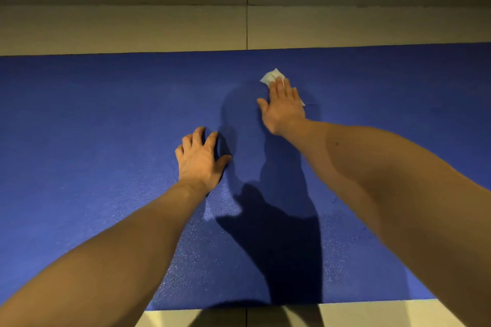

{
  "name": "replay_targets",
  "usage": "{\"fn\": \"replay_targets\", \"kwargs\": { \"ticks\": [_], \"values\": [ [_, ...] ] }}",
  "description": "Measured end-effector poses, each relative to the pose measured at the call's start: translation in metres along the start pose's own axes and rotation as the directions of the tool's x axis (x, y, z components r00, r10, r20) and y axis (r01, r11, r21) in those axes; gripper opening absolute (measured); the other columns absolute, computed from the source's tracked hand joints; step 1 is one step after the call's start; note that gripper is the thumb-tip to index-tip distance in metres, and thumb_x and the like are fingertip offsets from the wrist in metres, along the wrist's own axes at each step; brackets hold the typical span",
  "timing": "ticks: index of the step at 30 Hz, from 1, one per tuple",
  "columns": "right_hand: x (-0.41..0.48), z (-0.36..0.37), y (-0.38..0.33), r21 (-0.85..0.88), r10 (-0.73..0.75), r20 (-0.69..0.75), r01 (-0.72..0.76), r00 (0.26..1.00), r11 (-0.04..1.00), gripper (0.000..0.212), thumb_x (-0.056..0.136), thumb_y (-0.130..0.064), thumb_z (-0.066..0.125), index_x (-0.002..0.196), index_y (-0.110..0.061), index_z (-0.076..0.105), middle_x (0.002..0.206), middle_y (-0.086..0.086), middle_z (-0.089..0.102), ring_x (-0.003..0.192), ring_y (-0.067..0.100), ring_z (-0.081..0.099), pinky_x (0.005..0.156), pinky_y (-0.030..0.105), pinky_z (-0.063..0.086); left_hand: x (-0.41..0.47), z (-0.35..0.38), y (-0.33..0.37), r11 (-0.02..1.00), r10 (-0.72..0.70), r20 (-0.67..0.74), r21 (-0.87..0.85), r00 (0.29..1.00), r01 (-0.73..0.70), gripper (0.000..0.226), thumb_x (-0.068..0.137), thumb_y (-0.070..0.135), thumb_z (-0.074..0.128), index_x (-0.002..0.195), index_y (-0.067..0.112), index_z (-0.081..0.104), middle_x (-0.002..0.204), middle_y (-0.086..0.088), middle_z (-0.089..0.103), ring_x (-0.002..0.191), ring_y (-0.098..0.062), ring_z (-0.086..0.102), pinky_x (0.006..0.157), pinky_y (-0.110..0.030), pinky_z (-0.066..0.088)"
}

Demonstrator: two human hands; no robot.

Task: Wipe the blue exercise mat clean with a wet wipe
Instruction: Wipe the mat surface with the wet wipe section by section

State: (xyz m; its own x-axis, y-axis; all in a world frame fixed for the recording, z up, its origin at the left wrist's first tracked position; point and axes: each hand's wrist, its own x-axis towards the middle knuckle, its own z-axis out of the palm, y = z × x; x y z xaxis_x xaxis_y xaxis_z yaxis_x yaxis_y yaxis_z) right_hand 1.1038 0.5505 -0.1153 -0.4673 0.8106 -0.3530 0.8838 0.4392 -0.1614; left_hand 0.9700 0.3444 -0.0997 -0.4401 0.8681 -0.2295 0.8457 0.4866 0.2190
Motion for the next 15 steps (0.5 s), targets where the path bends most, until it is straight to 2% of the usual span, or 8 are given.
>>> {"fn": "replay_targets", "kwargs": {
  "ticks": [2, 3, 7, 11, 13, 15],
  "values": [
    [-0.001, 0.004, -0.019, 0.026, 0.089, 0.0, -0.089, 0.996, 0.996, 0.077, 0.107, -0.055, 0.015, 0.161, -0.005, -0.008, 0.169, 0.013, -0.015, 0.156, 0.028, -0.018, 0.127, 0.044, -0.009, 0.002, 0.0, -0.001, 1.0, 0.004, -0.001, -0.006, 1.0, -0.004, 0.072, 0.092, 0.059, 0.058, 0.152, 0.027, 0.035, 0.159, -0.006, 0.023, 0.139, -0.032, 0.023, 0.113, -0.05, 0.023],
    [-0.003, 0.009, -0.032, 0.029, 0.077, 0.002, -0.077, 0.997, 0.997, 0.078, 0.107, -0.055, 0.015, 0.161, -0.003, -0.008, 0.169, 0.014, -0.017, 0.155, 0.029, -0.019, 0.126, 0.044, -0.01, 0.003, 0.0, -0.001, 1.0, 0.005, -0.003, -0.01, 1.0, -0.005, 0.072, 0.091, 0.059, 0.058, 0.152, 0.027, 0.035, 0.159, -0.006, 0.023, 0.139, -0.032, 0.023, 0.113, -0.049, 0.023],
    [-0.013, 0.024, -0.066, 0.0, -0.2, 0.015, 0.2, 0.98, 0.98, 0.075, 0.109, -0.051, 0.019, 0.161, -0.004, -0.006, 0.169, 0.012, -0.015, 0.155, 0.026, -0.02, 0.127, 0.042, -0.01, 0.009, 0.001, -0.001, 1.0, 0.006, -0.01, -0.007, 1.0, -0.006, 0.072, 0.091, 0.059, 0.059, 0.151, 0.028, 0.036, 0.159, -0.006, 0.023, 0.139, -0.032, 0.023, 0.112, -0.049, 0.022],
    [0.002, 0.016, -0.044, -0.087, -0.408, 0.047, 0.411, 0.912, 0.907, 0.069, 0.11, -0.049, 0.019, 0.163, -0.011, -0.002, 0.171, 0.006, -0.011, 0.156, 0.02, -0.015, 0.128, 0.04, -0.006, 0.014, 0.002, 0.001, 1.0, 0.011, -0.029, -0.021, 1.0, -0.012, 0.071, 0.09, 0.059, 0.06, 0.15, 0.027, 0.039, 0.158, -0.007, 0.026, 0.138, -0.032, 0.024, 0.111, -0.05, 0.022],
    [0.015, 0.007, -0.025, -0.101, -0.374, 0.041, 0.376, 0.927, 0.921, 0.068, 0.109, -0.051, 0.018, 0.164, -0.017, -0.004, 0.171, 0.005, -0.012, 0.157, 0.023, -0.015, 0.127, 0.041, -0.007, 0.016, 0.002, 0.002, 1.0, 0.004, -0.031, -0.03, 1.0, -0.005, 0.071, 0.09, 0.059, 0.06, 0.15, 0.028, 0.039, 0.158, -0.006, 0.026, 0.138, -0.032, 0.023, 0.111, -0.05, 0.022],
    [0.026, -0.001, -0.01, -0.082, -0.255, 0.016, 0.255, 0.967, 0.963, 0.067, 0.108, -0.054, 0.016, 0.163, -0.023, -0.006, 0.171, 0.004, -0.013, 0.156, 0.028, -0.017, 0.127, 0.045, -0.009, 0.019, 0.003, 0.003, 0.999, -0.001, -0.033, -0.033, 0.999, 0.0, 0.071, 0.09, 0.06, 0.06, 0.15, 0.028, 0.039, 0.157, -0.006, 0.026, 0.138, -0.032, 0.023, 0.112, -0.05, 0.022]
  ]
}}
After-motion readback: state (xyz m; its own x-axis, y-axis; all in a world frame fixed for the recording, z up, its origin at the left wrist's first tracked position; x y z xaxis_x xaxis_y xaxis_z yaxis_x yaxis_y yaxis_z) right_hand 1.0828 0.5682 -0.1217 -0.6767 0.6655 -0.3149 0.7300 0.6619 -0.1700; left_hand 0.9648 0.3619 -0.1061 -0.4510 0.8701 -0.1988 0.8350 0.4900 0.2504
